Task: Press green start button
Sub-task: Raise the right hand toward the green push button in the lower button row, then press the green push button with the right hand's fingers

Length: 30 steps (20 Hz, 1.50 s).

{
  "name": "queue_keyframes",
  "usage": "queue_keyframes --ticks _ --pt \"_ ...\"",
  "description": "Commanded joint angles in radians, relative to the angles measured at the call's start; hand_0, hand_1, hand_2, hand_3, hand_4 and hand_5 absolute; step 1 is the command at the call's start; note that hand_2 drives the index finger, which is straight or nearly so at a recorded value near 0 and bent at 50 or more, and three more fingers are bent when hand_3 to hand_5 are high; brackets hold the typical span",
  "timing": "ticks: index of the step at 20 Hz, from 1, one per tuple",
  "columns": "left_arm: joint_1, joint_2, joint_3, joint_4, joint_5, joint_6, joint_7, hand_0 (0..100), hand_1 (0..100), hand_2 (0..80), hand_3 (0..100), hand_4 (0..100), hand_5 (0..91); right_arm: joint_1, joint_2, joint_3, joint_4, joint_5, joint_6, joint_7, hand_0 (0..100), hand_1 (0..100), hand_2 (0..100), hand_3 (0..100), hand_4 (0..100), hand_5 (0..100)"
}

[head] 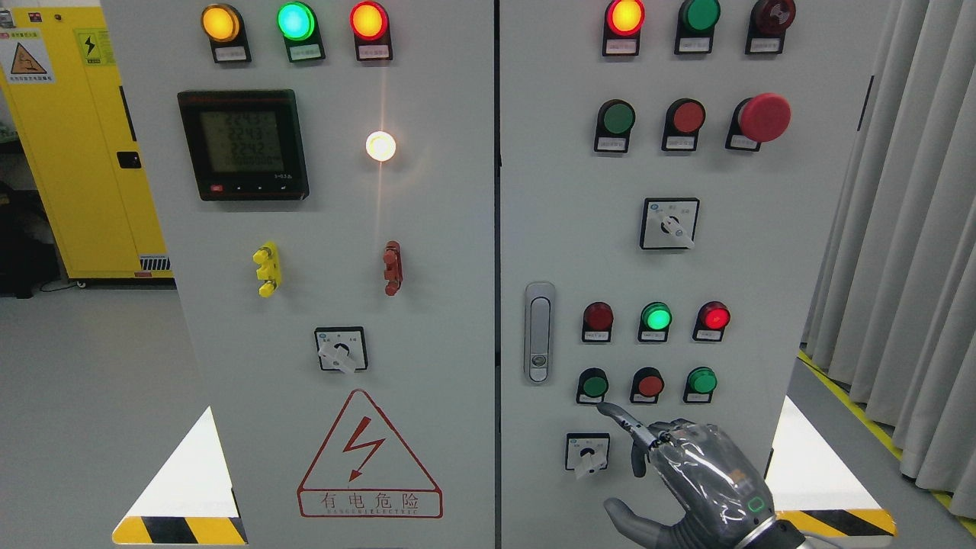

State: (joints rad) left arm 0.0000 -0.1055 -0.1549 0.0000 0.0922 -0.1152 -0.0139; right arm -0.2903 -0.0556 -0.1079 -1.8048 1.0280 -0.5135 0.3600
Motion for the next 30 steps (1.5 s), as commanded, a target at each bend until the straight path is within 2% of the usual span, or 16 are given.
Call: queue_keyframes --ticks 1,12,16,30 --pt "-0.031 0.000 0.000 -0.028 0.000 0.000 0.000 12 56 0.0 0 0 0.0 -0.039 -0.006 0.014 0.091 0.004 0.013 0.000 41 58 0 70 71 58" --pt "-0.031 0.000 0.000 -0.026 0.000 0.000 0.000 12 56 0.0 0 0 0.0 -0.049 -0.007 0.014 0.091 0.003 0.024 0.000 42 58 0 70 71 58" --pt "-0.031 0.000 0.000 -0.028 0.000 0.000 0.000 12 56 0.0 0 0 0.0 -0.058 -0.009 0.016 0.091 -0.002 0.056 0.000 42 58 0 70 70 57" --pt "-0.031 0.000 0.000 -0.028 0.000 0.000 0.000 12 56 0.0 0 0 0.0 -0.058 -0.007 0.016 0.072 -0.008 0.058 0.000 43 58 0 69 70 57"
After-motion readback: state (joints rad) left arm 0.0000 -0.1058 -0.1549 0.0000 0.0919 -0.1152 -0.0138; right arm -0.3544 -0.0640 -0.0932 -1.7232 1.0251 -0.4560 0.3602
